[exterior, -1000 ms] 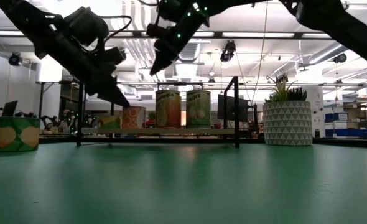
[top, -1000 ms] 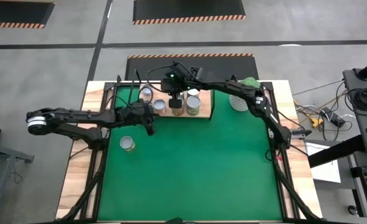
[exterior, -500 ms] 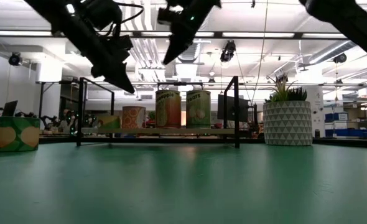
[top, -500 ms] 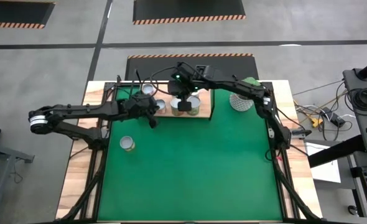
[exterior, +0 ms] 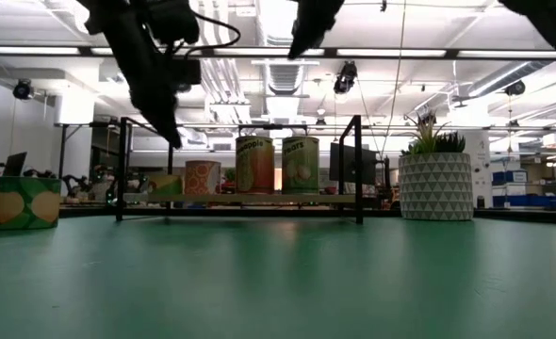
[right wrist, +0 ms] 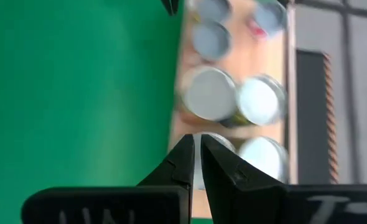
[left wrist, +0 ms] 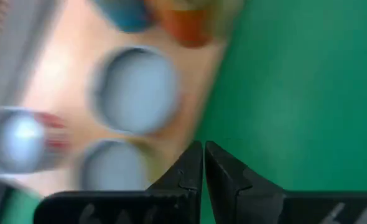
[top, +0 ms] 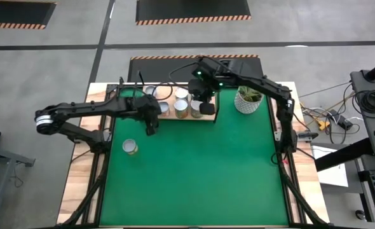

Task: Pick and place cans onto a shelf
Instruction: Put the green canned goods on the shelf

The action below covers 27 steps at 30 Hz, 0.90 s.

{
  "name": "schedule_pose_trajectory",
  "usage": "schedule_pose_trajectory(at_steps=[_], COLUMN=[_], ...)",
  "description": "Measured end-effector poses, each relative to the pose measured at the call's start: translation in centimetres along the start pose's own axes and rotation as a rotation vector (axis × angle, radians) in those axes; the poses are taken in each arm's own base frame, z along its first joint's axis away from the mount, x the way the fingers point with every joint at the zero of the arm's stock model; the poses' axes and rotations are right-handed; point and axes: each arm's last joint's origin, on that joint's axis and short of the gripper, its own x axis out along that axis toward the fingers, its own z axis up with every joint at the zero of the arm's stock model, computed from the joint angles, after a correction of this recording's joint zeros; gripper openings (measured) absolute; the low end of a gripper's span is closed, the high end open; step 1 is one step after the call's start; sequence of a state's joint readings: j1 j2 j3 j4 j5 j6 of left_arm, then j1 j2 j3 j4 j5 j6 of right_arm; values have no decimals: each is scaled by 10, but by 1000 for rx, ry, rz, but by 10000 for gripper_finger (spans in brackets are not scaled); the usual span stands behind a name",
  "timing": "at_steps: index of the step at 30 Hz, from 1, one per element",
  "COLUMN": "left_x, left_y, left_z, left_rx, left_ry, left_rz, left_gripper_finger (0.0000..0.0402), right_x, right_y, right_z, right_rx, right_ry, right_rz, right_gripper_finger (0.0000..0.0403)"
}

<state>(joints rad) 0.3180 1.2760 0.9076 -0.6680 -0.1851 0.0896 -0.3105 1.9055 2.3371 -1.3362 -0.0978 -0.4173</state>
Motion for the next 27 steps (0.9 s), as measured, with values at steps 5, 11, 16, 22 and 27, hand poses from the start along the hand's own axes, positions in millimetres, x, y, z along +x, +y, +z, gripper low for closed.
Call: schedule_pose_trajectory(at_steps=[5,11,16,22,27], left_x=[-21,-44,-57,-64,-61], left_y=[-17,-50,-71,-84,-86], left_z=[-5,-34,-61,-79,-83], left_rx=[-168,-364,-518,-741,-792], left_ry=[81,349,466,450,425], left_rz=[-236,-252,-114,-28,26], left_gripper_finger=[0,0,0,1,33], right_x=[-20,-16,1,26,39], right_y=[12,18,23,31,37], right_z=[-1,-7,-18,-37,-46], right_rx=[-45,-113,-132,-134,-145], right_ry=[-115,-226,-273,-270,-284], right_rz=[109,66,47,52,56], right_gripper_finger=[18,18,18,18,18])
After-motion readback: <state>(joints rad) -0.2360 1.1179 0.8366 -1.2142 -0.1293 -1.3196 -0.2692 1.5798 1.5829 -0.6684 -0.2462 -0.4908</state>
